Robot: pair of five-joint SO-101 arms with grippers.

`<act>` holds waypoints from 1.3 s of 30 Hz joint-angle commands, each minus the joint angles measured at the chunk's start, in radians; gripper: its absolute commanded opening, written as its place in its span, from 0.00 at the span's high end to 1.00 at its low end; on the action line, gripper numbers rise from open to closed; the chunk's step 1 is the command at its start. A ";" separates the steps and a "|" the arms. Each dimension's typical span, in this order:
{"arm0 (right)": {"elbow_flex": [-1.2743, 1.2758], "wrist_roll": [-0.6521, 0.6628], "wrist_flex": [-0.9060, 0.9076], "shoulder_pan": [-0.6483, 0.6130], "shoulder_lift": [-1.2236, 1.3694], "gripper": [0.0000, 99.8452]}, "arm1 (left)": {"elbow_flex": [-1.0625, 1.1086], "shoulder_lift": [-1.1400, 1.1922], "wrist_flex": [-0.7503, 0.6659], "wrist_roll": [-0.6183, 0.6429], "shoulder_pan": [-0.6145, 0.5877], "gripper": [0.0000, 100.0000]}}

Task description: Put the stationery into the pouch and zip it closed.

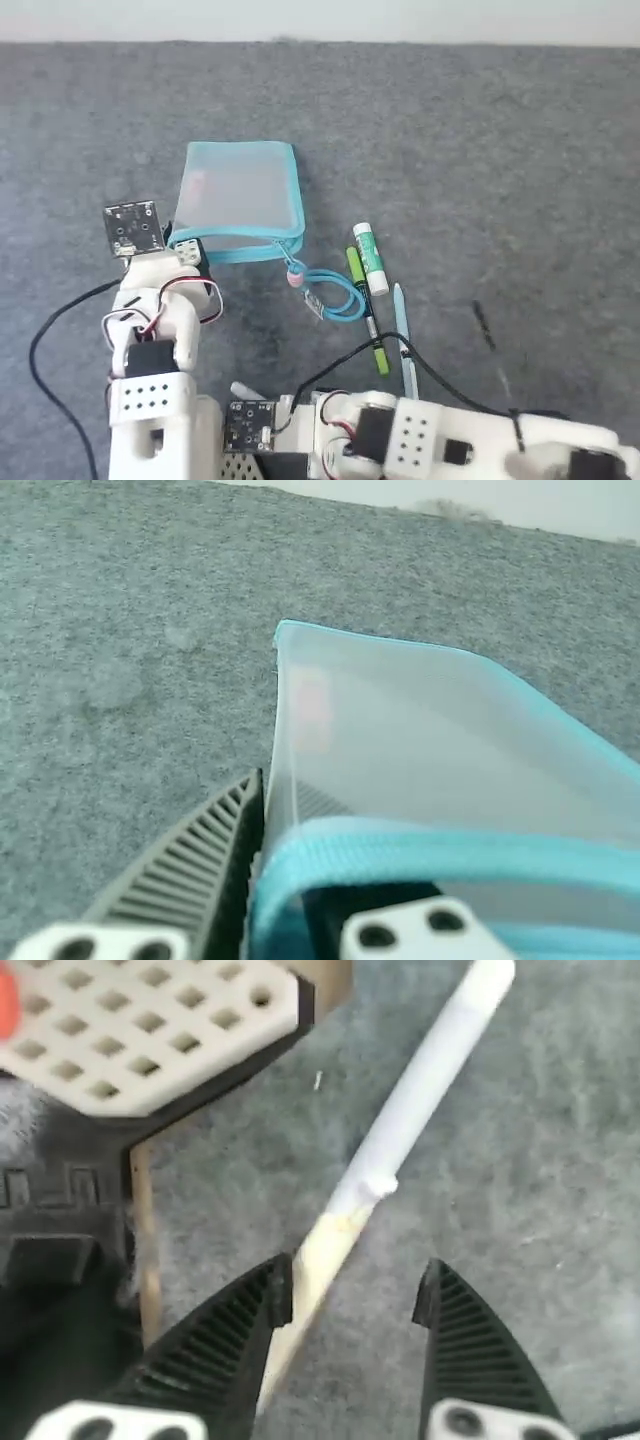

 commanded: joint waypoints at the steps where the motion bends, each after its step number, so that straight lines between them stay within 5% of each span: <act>1: -0.086 -0.002 -0.007 0.033 0.122 0.79 | -0.051 0.009 -0.040 -0.006 -0.002 0.99; 9: -0.144 -0.005 -0.007 0.036 0.240 0.80 | -0.050 0.009 -0.040 -0.006 -0.002 0.99; 16: -0.144 0.002 -0.007 0.070 0.193 0.98 | -0.050 0.009 -0.040 -0.006 0.000 0.99; 26: -0.192 0.081 0.064 0.329 0.140 0.99 | -0.050 0.009 -0.040 -0.006 0.000 0.99; 39: -0.430 0.097 0.255 0.885 0.131 0.99 | -0.050 0.009 -0.040 -0.006 0.000 0.99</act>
